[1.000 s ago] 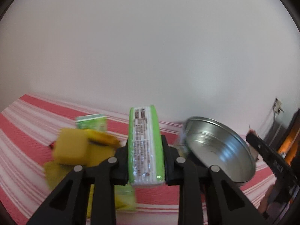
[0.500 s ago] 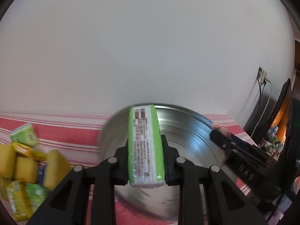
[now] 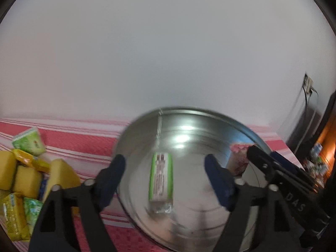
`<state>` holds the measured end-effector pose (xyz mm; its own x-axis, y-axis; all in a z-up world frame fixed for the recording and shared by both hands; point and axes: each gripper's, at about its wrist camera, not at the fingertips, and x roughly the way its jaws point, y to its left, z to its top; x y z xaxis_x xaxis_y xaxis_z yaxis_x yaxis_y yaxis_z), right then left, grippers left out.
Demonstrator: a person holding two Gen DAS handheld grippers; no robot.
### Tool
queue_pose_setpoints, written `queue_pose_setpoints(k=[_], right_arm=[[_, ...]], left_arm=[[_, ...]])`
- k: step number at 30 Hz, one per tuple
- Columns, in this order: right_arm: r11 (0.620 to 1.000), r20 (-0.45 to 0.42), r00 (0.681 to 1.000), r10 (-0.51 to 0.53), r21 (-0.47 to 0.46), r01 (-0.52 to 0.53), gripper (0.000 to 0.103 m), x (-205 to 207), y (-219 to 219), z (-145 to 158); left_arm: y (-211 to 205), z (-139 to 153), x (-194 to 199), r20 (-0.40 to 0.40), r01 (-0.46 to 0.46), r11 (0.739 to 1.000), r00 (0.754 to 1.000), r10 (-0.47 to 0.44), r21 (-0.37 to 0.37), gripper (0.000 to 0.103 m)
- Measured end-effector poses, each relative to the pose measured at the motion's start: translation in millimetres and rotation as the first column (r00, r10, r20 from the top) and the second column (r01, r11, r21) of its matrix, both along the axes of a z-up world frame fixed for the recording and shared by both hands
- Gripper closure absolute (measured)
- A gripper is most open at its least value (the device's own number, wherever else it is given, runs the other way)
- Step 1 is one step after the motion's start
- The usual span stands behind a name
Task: Organize objects
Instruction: 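Release the candy packet into the tin with the right gripper while the left gripper drops the green pack in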
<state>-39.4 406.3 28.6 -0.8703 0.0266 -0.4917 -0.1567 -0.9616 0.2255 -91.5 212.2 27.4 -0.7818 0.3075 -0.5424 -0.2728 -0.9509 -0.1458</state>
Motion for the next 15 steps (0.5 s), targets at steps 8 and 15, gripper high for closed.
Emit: queue_pose_setpoints(k=[8,15], right_arm=[[0.999,-0.084,0.996,0.000,-0.044,-0.004,0.031,10.0,4.7,8.5],[1.000,-0.122,0.992,0.007,-0.028,-0.010,0.031,17.6,-4.2,11.3]], left_arm=[[-13.2,6.7,12.2,-0.058,-0.049,0.998,0.997,0.048,-0.028,0.004],[-23.2,7.9,23.4,-0.104,-0.106,0.992,0.990,0.098,-0.075,0.004]])
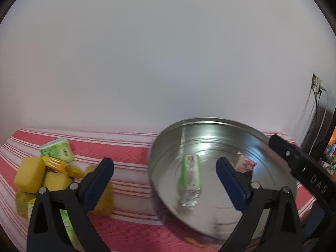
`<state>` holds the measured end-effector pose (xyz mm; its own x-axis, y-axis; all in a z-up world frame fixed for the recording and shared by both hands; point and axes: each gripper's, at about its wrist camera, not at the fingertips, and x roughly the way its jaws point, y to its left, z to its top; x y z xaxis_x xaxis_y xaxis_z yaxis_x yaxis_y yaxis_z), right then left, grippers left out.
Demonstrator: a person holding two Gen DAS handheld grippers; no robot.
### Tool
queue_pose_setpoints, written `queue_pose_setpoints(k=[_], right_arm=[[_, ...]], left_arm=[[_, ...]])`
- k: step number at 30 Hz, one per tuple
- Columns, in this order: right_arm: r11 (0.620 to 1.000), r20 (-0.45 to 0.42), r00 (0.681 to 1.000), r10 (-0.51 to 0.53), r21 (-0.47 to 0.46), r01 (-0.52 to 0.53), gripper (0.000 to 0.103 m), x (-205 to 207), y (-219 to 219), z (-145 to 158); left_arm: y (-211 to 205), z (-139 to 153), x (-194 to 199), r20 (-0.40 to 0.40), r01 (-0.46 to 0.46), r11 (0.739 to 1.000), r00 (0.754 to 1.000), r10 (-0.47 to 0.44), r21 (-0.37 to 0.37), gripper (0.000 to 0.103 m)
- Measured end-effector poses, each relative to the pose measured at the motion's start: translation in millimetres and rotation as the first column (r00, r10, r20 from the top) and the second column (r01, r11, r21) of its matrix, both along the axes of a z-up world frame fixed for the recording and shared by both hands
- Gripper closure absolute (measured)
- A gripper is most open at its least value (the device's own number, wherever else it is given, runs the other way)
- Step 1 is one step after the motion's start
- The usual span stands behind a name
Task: Organize objects
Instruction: 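Release the candy packet into the tin with the right gripper while the left gripper drops the green pack in, then move the right gripper back to the pile toward a yellow sponge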
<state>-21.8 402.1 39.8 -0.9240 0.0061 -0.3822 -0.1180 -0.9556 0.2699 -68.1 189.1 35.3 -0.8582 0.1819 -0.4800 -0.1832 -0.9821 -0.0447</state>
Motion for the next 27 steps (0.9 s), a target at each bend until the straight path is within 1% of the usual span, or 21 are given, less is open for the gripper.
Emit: queue_pose_setpoints(k=[6,9,12,16,24,26,27], right_arm=[[1.000,-0.039,0.999,-0.018,0.003,0.018,0.031,8.3,-1.3,1.9],[1.000,-0.047,0.999,-0.018,0.024,0.019,0.031,8.0,-4.6,0.5],[0.998,-0.046,0.999,-0.018,0.051,0.020,0.031,10.7,-8.5,-3.2],[0.998,-0.063,0.998,-0.019,0.056,0.022,0.031,15.1,-10.9,-6.1],[0.995,-0.096,0.995,-0.033,0.088,0.042,0.031,23.5,-29.8,-4.6],[0.995,-0.096,0.995,-0.026,0.092,0.035,0.031,38.9,-46.9,-1.7],[0.995,-0.095,0.995,-0.024,0.093,0.032,0.031,38.2,-49.9,0.3]], left_arm=[[-18.5,0.7,5.4,-0.027,-0.047,0.999,0.999,0.047,-0.012,0.004],[-23.3,0.6,10.8,-0.041,-0.060,0.998,0.997,0.059,-0.032,0.004],[-29.3,-3.0,11.7,-0.037,-0.066,0.997,0.997,0.064,-0.038,0.004],[-37.4,-4.2,13.4,-0.033,-0.075,0.996,0.997,0.074,-0.038,0.004],[-53.3,-9.5,18.3,-0.032,-0.081,0.995,0.996,0.079,-0.060,0.004],[-59.4,-10.8,20.4,-0.033,-0.083,0.994,0.996,0.081,-0.065,0.004],[-62.2,-11.3,21.0,-0.031,-0.084,0.994,0.996,0.082,-0.067,0.004]])
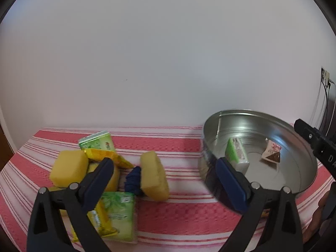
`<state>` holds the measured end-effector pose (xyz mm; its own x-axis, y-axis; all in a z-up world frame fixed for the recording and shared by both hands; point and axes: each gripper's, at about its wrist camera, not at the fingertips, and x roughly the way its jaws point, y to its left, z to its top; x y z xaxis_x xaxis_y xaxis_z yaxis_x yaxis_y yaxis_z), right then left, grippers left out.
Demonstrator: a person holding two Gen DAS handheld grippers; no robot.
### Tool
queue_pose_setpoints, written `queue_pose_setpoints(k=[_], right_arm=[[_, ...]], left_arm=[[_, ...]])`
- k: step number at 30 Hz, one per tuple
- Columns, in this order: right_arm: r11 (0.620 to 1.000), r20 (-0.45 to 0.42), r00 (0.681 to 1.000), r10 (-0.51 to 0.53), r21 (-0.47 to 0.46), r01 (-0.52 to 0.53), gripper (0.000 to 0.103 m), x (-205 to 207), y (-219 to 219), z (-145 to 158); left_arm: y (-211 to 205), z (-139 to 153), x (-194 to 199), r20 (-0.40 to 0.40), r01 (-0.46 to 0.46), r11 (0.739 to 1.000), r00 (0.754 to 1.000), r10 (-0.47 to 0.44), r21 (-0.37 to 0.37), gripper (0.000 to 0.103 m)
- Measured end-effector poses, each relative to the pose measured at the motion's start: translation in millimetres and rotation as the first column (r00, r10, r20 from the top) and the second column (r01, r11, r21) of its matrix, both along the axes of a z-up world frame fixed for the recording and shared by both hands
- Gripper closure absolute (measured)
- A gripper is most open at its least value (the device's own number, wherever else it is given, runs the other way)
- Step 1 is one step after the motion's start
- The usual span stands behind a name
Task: Organize objects
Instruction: 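Move the right gripper back to the pile toward a yellow sponge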
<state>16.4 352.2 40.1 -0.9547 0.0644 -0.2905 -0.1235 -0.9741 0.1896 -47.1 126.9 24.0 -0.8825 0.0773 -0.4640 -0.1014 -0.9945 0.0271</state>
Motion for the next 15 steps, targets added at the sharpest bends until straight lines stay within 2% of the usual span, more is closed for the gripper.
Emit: queue_pose_setpoints(k=[10,15], right_arm=[[0.998,0.021,0.999,0.041,0.048,-0.042,0.031,6.6,-36.3,1.6],[0.996,0.049,0.996,0.069,0.049,-0.071,0.031,-0.1,-52.7,-8.5]], left_arm=[[-41.0,-0.6,1.4,0.029,-0.021,0.999,0.999,0.020,0.038,0.004],[-62.2,-2.2,0.5,0.046,-0.022,0.999,0.999,0.020,0.042,0.004]])
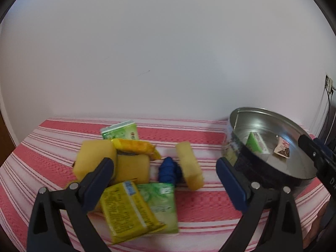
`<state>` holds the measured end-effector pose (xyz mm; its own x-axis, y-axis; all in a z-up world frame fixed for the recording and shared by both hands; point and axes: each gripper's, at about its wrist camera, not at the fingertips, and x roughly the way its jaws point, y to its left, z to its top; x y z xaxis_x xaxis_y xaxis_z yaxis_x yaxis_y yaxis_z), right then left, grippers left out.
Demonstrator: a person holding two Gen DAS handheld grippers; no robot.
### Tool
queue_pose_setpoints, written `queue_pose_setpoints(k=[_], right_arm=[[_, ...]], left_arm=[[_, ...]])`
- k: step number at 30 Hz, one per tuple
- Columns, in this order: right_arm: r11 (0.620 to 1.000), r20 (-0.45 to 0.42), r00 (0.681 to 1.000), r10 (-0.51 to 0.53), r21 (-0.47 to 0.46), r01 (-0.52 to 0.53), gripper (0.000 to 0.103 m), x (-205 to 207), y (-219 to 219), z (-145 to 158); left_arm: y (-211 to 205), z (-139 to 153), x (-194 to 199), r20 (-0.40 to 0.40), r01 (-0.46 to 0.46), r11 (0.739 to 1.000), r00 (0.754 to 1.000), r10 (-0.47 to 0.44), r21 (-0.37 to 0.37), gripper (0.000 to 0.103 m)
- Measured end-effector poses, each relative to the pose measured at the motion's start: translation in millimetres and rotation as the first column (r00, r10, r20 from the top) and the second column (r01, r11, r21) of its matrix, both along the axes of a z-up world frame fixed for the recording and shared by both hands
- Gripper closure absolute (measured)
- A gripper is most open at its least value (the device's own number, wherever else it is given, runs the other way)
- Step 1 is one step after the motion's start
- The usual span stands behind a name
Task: Organize objects
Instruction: 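Move the right gripper back to the pile toward a yellow sponge, then grasp the yellow sponge with the right gripper while the left gripper grasps the yellow biscuit pack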
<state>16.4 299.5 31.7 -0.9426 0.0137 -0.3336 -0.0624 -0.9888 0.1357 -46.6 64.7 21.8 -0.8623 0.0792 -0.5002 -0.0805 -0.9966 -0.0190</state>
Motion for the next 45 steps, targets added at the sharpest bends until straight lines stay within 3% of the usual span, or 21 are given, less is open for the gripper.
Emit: queue_pose_setpoints(k=[6,19,23,26,29,32,35,40,41,45], right_arm=[[0.996,0.036,0.996,0.084,0.033,-0.085,0.031,-3.9,-35.1,-6.1],[0.971,0.181,0.954,0.237,-0.014,-0.239,0.031,-48.4,-103.9,-21.0],[0.961,0.196,0.943,0.270,0.000,-0.275,0.032,-52.6,-116.8,-22.9],[0.961,0.219,0.938,0.268,0.006,-0.276,0.032,-63.3,-124.3,-25.5],[0.959,0.248,0.929,0.275,-0.004,-0.283,0.031,-76.1,-132.0,-23.4],[0.957,0.289,0.917,0.275,0.008,-0.290,0.031,-90.4,-140.2,-27.0],[0.961,0.339,0.905,0.257,0.011,-0.277,0.032,-106.9,-144.7,-33.1],[0.965,0.421,0.874,0.243,-0.015,-0.261,0.032,-127.2,-143.5,-46.1],[0.966,0.418,0.877,0.236,-0.003,-0.259,0.034,-127.0,-143.7,-45.0],[0.956,0.405,0.882,0.242,0.057,-0.289,0.066,-120.5,-153.9,-44.9]], left_arm=[[-34.8,3.7,-7.8,0.012,-0.039,0.999,0.999,0.039,0.019,0.004],[-128.4,5.0,-24.3,0.065,-0.209,0.976,0.977,0.205,0.063,0.004],[-143.6,5.8,-23.1,0.141,-0.185,0.967,0.977,0.161,0.175,0.004],[-135.9,0.0,-23.0,0.224,-0.136,0.956,0.971,0.077,0.258,0.007],[-114.8,-5.0,-21.4,0.275,-0.070,0.974,0.961,0.008,0.217,0.017],[-94.2,-10.9,-17.7,0.289,-0.035,0.987,0.957,-0.012,0.156,0.017],[-83.8,-19.5,-21.3,0.331,0.002,0.989,0.942,-0.052,0.151,0.022],[-81.3,-30.2,-26.9,0.379,-0.035,0.981,0.924,-0.041,0.192,0.022],[-82.9,-30.3,-28.0,0.379,-0.047,0.979,0.925,-0.032,0.198,0.022],[-84.1,-29.6,-28.1,0.376,-0.055,0.977,0.926,-0.026,0.204,0.023]])
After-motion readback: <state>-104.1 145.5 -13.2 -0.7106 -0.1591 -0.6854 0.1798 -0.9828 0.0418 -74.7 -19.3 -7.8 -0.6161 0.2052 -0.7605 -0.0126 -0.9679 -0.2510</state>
